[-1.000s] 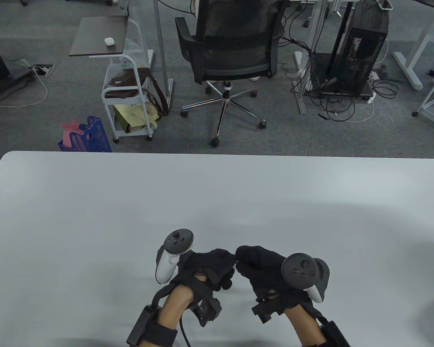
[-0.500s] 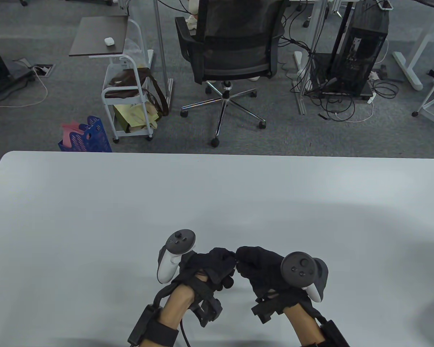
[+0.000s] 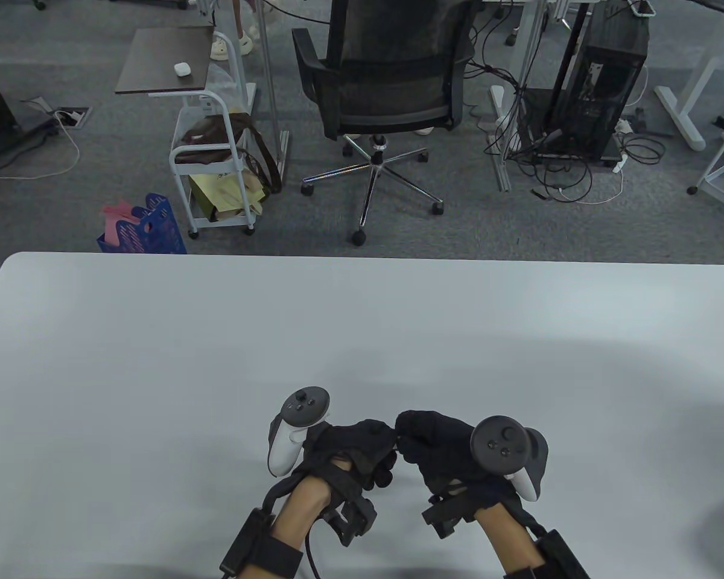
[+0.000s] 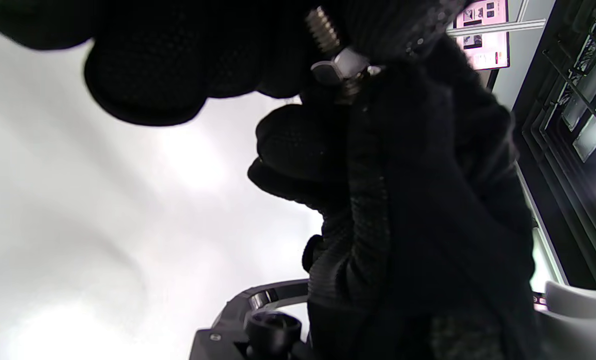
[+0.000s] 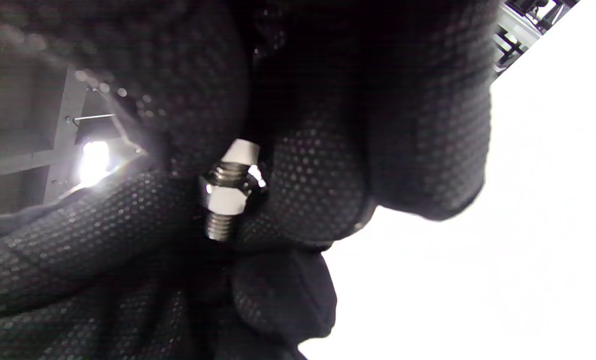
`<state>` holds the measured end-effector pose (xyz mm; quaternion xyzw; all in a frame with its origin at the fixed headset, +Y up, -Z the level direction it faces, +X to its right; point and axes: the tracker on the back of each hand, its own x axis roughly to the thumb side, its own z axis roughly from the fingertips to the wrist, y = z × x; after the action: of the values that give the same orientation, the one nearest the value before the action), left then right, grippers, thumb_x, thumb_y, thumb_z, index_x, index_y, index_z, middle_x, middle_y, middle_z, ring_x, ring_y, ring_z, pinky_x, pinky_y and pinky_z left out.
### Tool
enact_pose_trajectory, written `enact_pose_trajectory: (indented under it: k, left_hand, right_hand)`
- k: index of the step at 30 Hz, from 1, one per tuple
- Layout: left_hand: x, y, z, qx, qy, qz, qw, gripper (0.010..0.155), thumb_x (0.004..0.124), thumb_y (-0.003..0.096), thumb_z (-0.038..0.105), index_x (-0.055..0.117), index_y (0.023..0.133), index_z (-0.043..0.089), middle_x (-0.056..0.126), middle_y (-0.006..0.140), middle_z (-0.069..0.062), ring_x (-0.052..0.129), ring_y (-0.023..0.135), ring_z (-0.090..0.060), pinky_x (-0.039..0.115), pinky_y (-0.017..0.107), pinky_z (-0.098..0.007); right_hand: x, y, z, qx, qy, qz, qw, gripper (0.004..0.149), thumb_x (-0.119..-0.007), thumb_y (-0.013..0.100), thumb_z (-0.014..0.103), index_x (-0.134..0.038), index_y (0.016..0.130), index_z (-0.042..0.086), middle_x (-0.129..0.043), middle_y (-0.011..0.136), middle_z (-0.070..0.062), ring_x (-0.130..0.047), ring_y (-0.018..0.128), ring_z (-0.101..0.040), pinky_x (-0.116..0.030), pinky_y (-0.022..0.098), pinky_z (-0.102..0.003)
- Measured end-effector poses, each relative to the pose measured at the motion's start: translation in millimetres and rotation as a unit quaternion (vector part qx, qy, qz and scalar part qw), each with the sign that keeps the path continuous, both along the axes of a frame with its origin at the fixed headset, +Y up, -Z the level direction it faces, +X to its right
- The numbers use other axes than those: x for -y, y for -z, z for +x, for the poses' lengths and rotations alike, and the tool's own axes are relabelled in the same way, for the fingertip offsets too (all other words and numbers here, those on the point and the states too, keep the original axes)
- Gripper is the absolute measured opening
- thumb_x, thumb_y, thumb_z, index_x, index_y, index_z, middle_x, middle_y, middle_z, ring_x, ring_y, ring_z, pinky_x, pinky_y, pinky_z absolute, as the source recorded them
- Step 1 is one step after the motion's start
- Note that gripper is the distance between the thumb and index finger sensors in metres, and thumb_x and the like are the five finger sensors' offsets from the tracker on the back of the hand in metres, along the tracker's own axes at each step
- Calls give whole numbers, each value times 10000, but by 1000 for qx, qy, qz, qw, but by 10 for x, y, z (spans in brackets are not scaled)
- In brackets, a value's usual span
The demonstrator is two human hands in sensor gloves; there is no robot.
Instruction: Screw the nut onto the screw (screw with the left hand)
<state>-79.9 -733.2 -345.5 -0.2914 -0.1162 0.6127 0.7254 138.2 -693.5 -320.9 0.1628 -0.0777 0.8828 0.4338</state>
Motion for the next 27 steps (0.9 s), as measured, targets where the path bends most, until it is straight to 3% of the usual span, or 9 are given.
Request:
enact_pose_trajectory:
  k: [8, 11, 14, 22, 25, 27]
  left_hand:
    - [-32, 1, 7, 22, -18, 0, 1000, 561, 704, 459, 365, 675, 919, 45, 786, 806, -247, 891, 553, -438, 714, 425, -560]
    - [-29, -8, -21, 11, -31, 3, 999, 622, 691, 466, 414, 628, 971, 55, 758, 847, -259, 880, 580, -449, 708, 441, -563]
    - [-59, -8, -32, -16, -11, 16, 1000, 573, 708, 457, 380, 749, 907, 28, 839, 781, -277, 914, 524, -472, 724, 405, -582]
    - [-126, -7, -63, -7, -14, 19, 1000, 518, 732, 452, 301, 705, 891, 27, 824, 774, -253, 924, 515, -435, 742, 401, -565]
    - [-102, -5, -71, -15, -44, 16, 999, 586, 704, 464, 382, 659, 949, 56, 790, 836, -256, 911, 557, -433, 733, 427, -559]
    - [-93, -15, -83, -43, -25, 6, 999, 618, 720, 452, 410, 717, 927, 15, 830, 795, -293, 920, 522, -473, 728, 404, -586]
  right_hand:
    - [-12, -6, 12, 3, 10, 5, 1000, 429, -960, 309, 295, -896, 724, 209, -1018, 681, -49, -1154, 395, -209, -1028, 300, -367]
    - [-24, 1, 23, 8, 11, 9, 1000, 428, -958, 311, 298, -894, 725, 211, -1018, 682, -45, -1154, 396, -207, -1028, 301, -366]
    - [-2, 10, 33, 10, 12, 5, 1000, 429, -957, 311, 302, -894, 726, 213, -1019, 680, -42, -1155, 395, -205, -1029, 301, -365]
    - [-29, -15, -23, -11, 1, 1, 1000, 440, -961, 311, 285, -892, 737, 196, -1011, 697, -62, -1154, 406, -218, -1026, 306, -375]
    - [-69, -32, -13, -1, 4, 19, 1000, 432, -968, 304, 285, -899, 722, 197, -1020, 681, -56, -1160, 387, -213, -1031, 297, -370]
    - [-69, -32, -5, 0, 9, 18, 1000, 429, -968, 303, 288, -903, 716, 196, -1026, 672, -57, -1163, 379, -211, -1032, 291, -370]
